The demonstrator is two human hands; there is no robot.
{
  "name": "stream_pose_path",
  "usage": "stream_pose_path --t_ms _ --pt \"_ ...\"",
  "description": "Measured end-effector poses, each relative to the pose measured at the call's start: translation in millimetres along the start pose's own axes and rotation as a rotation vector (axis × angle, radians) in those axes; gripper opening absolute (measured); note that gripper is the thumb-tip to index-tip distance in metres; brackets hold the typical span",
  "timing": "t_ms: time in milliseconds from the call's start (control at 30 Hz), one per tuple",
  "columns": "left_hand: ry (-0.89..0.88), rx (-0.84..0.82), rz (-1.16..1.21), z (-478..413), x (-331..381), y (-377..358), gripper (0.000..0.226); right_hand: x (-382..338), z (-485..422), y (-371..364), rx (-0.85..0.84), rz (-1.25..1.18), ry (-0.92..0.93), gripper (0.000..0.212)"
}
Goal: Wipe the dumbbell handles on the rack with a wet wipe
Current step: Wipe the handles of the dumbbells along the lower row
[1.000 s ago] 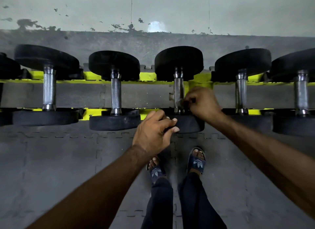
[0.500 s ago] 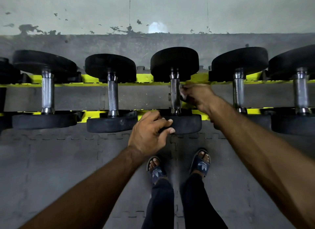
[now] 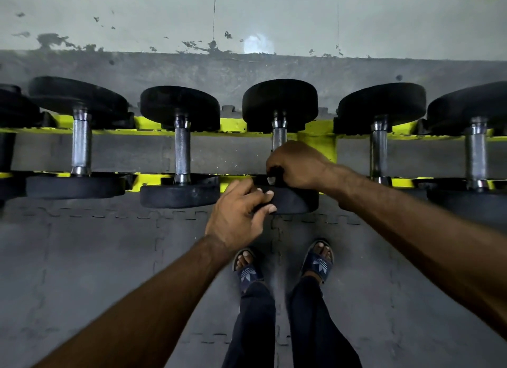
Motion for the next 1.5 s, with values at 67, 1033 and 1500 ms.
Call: stream_pose_path --t_ms 67,1033,1500 --pt "0.02 -0.016 0.007 -0.1 0.5 0.9 0.018 -2.5 1.3 0.5 0.048 -0.028 0.003 0.005" --pt "0.486 -0.222 0.637 -66.5 152.3 -39.5 0.022 102.7 204.6 49.2 0.653 -1.834 -0.5 0.015" --pt "0.602 -0.167 0.501 -84.9 202.2 -86.9 0.005 172.0 246.8 72.9 0.595 -1.819 -0.491 0.016"
Point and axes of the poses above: each hand's wrist, its own z-axis away from the middle knuckle, its own y-axis out of the back of the hand, x = y × z, the point moved 9 cm from there along -z, towards the middle knuckle, and after that the axes turned 15 degrees about -z, right-handed, at the moved point
